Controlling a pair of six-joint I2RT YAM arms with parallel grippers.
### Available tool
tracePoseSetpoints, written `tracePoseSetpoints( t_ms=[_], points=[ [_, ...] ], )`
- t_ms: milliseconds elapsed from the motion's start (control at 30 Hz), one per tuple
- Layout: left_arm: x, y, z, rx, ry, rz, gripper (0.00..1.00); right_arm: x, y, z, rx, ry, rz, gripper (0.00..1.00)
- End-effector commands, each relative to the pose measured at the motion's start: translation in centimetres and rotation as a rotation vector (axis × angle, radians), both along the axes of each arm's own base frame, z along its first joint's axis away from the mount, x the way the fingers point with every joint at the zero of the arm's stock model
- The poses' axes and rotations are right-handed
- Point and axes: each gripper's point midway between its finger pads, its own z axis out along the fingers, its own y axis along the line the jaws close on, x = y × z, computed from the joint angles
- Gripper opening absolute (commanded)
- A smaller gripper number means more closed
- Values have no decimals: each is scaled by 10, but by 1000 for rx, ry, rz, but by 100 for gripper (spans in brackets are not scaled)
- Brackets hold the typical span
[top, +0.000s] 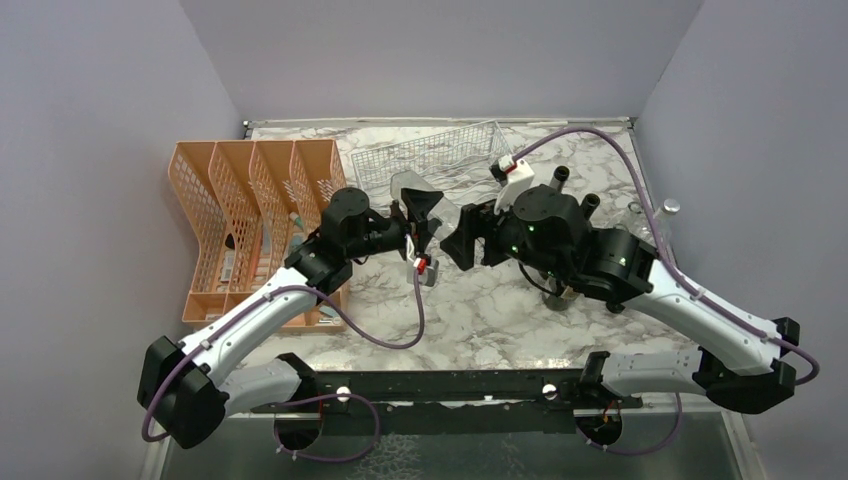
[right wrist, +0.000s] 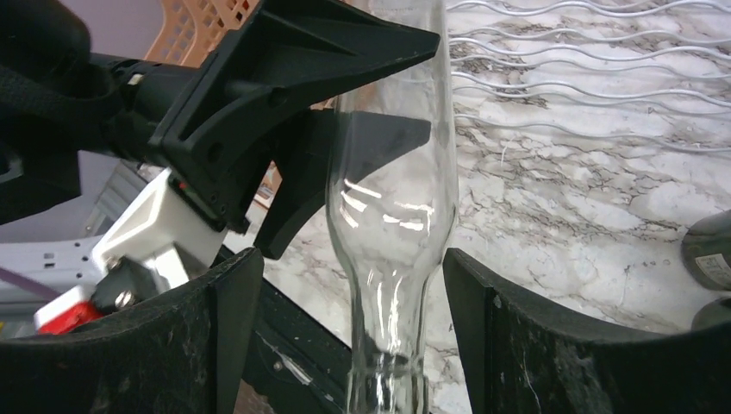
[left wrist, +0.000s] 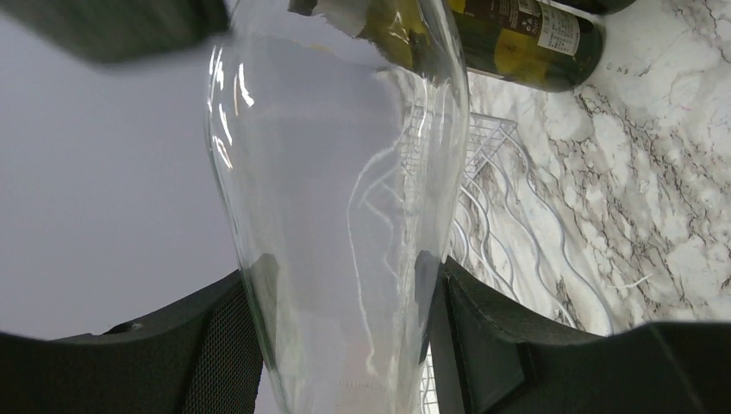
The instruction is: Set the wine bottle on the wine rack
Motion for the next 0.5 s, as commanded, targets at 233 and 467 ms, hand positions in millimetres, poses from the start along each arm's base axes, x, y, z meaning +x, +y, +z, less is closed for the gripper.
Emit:
tracePoseSetpoints(
  t_ms=[233, 467],
  points=[
    [-18, 4, 60, -64, -217, -42, 0, 17, 24, -10, -10, -7, -26, 69],
    [-14, 5, 53, -55, -196, -24, 18, 20, 22, -6, 23, -53, -31, 27]
  ],
)
